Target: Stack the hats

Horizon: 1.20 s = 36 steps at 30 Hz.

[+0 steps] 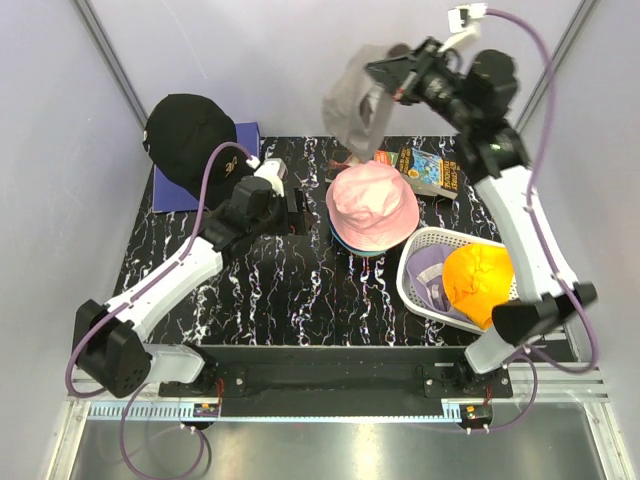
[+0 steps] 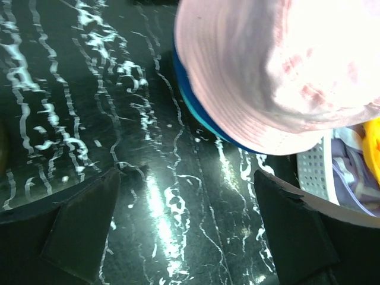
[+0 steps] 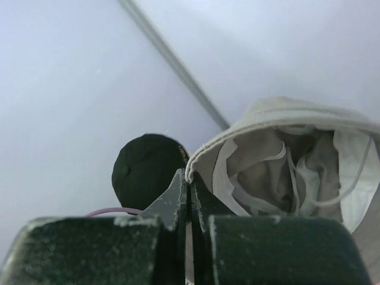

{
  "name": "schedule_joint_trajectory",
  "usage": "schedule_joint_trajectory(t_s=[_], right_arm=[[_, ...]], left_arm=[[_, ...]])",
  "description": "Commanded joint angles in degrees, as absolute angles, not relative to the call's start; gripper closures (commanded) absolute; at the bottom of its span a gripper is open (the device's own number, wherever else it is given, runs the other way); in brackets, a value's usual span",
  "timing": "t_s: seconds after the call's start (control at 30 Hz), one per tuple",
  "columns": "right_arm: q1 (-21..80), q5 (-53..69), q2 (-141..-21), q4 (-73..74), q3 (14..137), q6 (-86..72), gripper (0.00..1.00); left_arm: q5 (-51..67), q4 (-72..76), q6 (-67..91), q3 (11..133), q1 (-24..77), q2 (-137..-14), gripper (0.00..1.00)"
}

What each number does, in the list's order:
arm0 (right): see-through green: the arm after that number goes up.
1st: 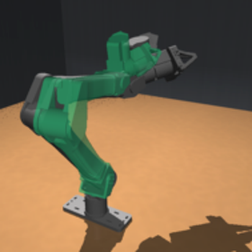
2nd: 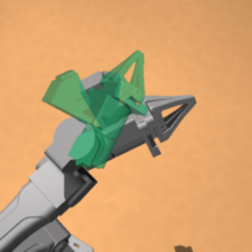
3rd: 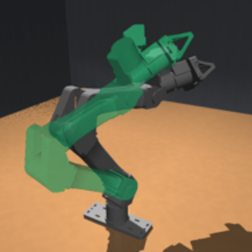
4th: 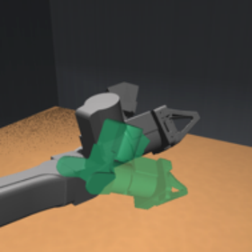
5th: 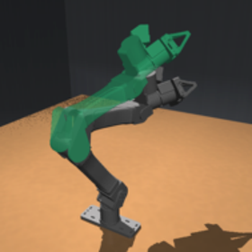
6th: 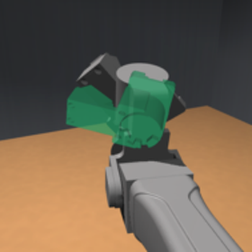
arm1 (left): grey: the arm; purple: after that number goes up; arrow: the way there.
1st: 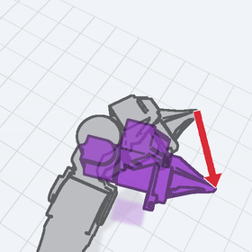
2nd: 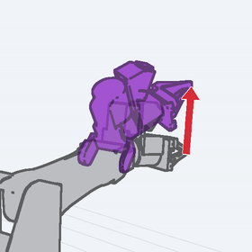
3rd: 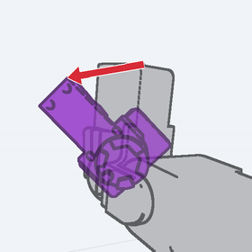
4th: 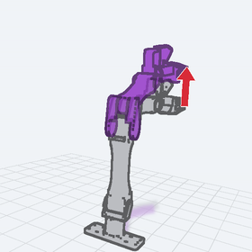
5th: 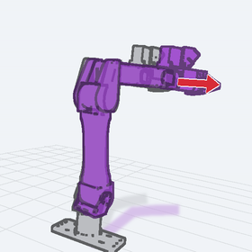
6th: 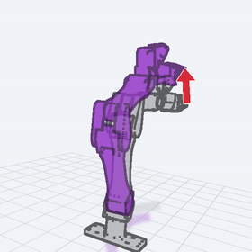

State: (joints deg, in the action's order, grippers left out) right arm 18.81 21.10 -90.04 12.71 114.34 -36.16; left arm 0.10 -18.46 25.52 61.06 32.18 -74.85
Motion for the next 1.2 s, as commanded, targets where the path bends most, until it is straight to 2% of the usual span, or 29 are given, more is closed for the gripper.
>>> schedule_joint_trajectory(t_s=[0.0,0.13,0.37,0.63,0.87,1.17], right_arm=[[21.62,24.79,-93.43,-2.52,114.63,-40.68,1.0],[21.62,21.46,-87.22,-2.99,101.63,-42.97,1.0],[21.53,11.7,-70.24,8.33,77.56,-47.28,1.0],[18.91,4.22,-62.93,17.66,73.22,-45.0,1.0],[11.0,8.95,-63.28,19.51,63.55,-42.29,1.0],[6.16,12.57,-65.56,19.25,55.9,-38.15,1.0]], left_arm=[[-5.62,-17.58,25.58,59.77,32.34,-71.28,0.01],[-7.82,-17.67,26.54,58.8,32.34,-70.31,0.01],[-7.91,-17.67,26.1,60.03,32.34,-71.8,0.01],[-4.05,-17.23,24.61,63.81,32.34,-75.85,0.01],[-3.17,-16.53,23.91,66.62,32.34,-77.17,0.01],[-0.36,-14.42,24.7,69.78,32.17,-80.67,0.01]])
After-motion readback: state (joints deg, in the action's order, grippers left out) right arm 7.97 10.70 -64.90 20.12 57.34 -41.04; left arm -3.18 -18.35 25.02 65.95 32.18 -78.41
